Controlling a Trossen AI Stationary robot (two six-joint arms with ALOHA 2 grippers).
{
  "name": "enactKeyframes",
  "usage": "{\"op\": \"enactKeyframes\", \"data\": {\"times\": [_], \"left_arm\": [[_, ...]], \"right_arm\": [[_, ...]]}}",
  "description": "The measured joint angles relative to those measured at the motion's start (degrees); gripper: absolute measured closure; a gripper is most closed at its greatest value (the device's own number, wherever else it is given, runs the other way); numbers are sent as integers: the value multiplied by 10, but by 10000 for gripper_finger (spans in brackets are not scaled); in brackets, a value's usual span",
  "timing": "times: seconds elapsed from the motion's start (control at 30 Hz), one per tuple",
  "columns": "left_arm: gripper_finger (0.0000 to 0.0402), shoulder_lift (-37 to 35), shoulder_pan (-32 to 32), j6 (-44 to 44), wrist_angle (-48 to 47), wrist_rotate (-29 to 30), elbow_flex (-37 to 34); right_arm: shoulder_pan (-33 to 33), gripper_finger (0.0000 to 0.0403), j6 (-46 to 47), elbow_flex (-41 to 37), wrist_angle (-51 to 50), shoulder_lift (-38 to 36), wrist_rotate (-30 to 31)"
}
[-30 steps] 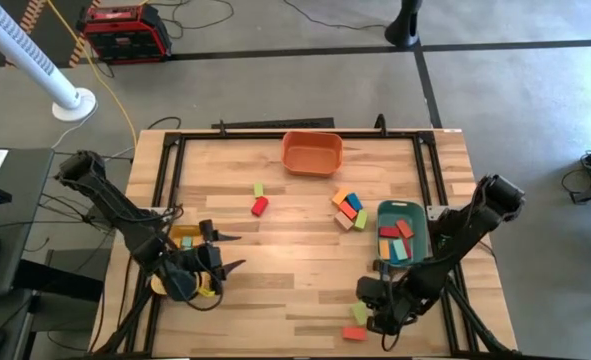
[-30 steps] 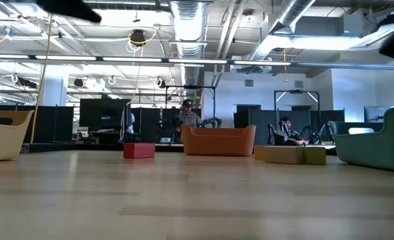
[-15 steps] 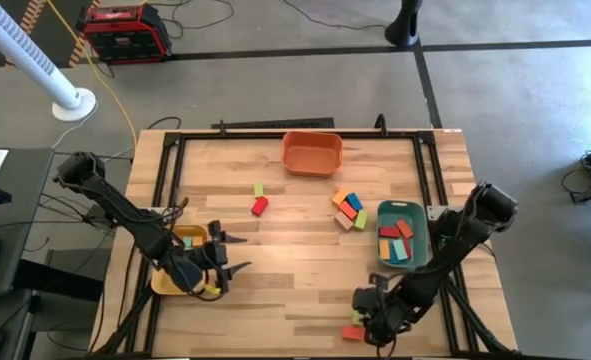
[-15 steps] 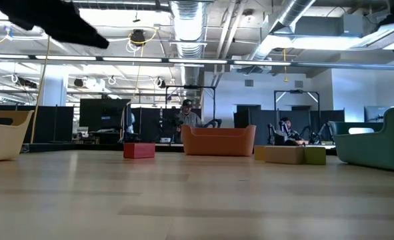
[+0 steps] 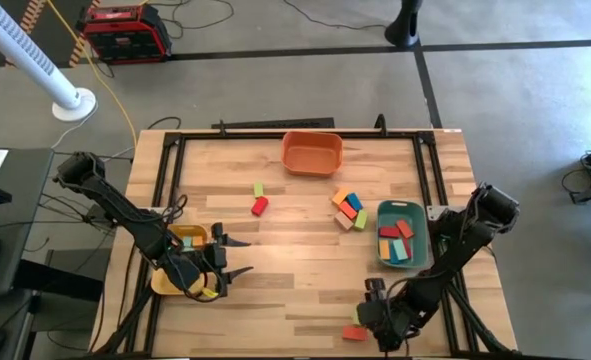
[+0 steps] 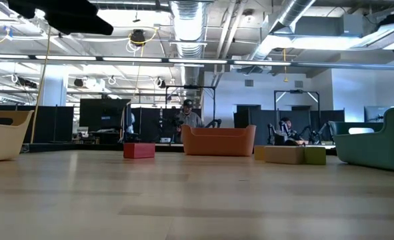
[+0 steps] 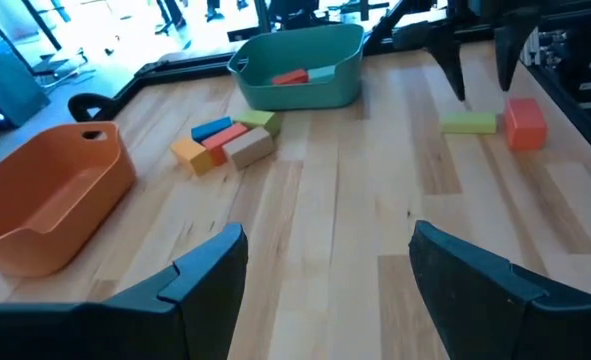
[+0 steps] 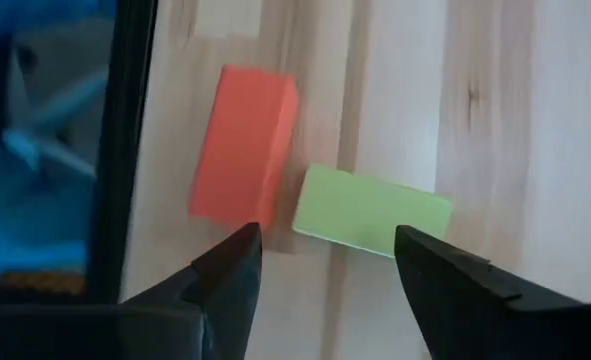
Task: Sort blocks by size
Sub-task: Put the medium light green block into the green bin
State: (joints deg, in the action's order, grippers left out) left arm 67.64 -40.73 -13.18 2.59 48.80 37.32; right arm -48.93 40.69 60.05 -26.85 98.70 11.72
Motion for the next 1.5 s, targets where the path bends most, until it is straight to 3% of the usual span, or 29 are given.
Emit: {"op": "enactKeyframes", "data": {"times": [0.2, 0.47, 0.73, 0.9, 1.1, 1.3, 1.5], "left_arm": [[134, 0, 10, -1, 0, -1, 0], [134, 0, 25, -10, 0, -8, 0], [134, 0, 27, -18, -1, -11, 0], [134, 0, 27, -20, -1, -11, 0], [134, 0, 27, -20, -1, -11, 0], [134, 0, 27, -20, -1, -11, 0], [134, 0, 27, -15, 12, -11, 0]], "right_arm": [[-5, 163, -170, 0, -1, 0, 4], [37, 163, -307, 0, 7, 0, 1], [77, 163, -390, 6, 16, 38, -101], [78, 163, -442, 37, 3, 76, -133], [78, 171, -439, 72, -65, 100, -142], [86, 210, -365, 75, -126, 94, -131], [125, 247, -325, 82, -126, 92, -119]]}}
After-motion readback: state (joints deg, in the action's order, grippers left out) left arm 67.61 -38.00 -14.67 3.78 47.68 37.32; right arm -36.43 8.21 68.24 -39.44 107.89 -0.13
